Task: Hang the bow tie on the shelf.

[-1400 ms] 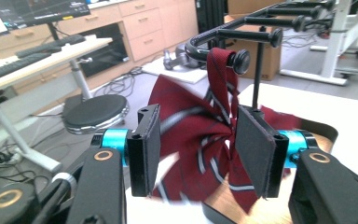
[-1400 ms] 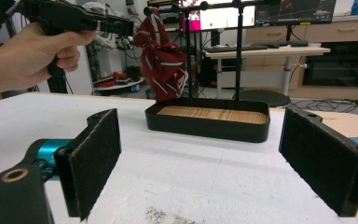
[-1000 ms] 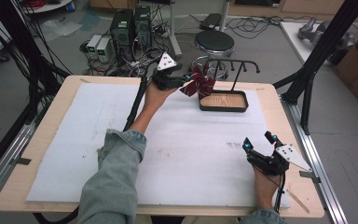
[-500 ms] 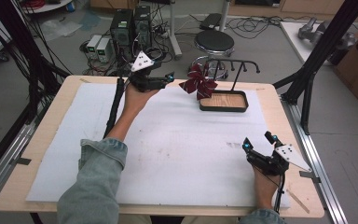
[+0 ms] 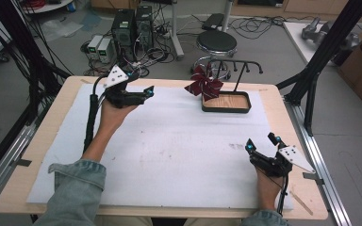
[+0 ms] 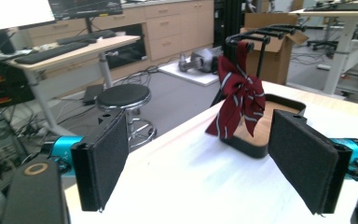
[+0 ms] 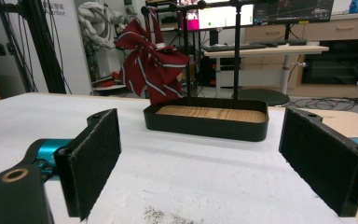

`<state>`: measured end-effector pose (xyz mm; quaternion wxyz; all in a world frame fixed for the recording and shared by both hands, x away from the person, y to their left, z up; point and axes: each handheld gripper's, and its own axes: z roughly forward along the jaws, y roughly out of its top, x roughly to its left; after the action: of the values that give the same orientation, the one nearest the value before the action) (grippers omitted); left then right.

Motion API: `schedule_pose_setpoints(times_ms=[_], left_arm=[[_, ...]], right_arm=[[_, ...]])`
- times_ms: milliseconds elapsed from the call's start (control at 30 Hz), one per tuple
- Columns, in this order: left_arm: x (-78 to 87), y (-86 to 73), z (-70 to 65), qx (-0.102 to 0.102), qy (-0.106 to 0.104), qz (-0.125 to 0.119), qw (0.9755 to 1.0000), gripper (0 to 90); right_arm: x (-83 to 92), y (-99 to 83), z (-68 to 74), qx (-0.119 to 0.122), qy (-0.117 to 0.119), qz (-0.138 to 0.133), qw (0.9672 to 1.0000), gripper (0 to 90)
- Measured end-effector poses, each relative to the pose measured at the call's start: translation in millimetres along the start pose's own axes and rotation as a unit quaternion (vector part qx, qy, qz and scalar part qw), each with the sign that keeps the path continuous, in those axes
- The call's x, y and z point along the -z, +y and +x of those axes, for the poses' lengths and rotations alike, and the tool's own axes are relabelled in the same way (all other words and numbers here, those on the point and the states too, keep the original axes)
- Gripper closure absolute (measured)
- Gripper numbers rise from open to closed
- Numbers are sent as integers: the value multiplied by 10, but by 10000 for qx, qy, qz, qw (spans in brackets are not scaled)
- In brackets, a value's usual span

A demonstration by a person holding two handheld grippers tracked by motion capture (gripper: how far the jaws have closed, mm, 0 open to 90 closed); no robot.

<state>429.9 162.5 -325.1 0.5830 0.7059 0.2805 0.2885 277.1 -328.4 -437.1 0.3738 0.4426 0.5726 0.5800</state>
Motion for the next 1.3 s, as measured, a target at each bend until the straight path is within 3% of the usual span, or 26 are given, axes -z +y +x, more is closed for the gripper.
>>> schedule_pose_setpoints(times_ms=[100, 300, 500, 600, 700, 867, 1067, 1300], left_arm=[[170, -50, 24, -2, 126, 5, 9999, 207], [492, -161, 122, 186, 356, -7, 9992, 202], [809, -296, 186, 177, 616, 15, 9979, 201], [957, -404, 194, 302, 718, 25, 9970, 201], [1099, -538, 169, 212, 869, 123, 9959, 202], [1321, -756, 149, 356, 1031, 183, 9939, 201], [1482, -933, 116, 454, 1176, 250, 9917, 201], [1557, -1137, 23, 524, 1359, 300, 9889, 201]], right_arm=[[1, 0, -1, -9, -4, 5, 10000, 118], [1, -1, -1, -4, -4, 11, 10000, 118], [3, -1, -2, -31, -16, 24, 10000, 118], [2, -2, -4, -22, -16, 19, 10000, 118], [3, -1, -3, -45, -17, 23, 10000, 118], [2, -1, -3, -42, -17, 20, 10000, 118], [4, -1, -5, -45, -37, 30, 10000, 118], [4, -2, -3, -54, -36, 36, 10000, 118]])
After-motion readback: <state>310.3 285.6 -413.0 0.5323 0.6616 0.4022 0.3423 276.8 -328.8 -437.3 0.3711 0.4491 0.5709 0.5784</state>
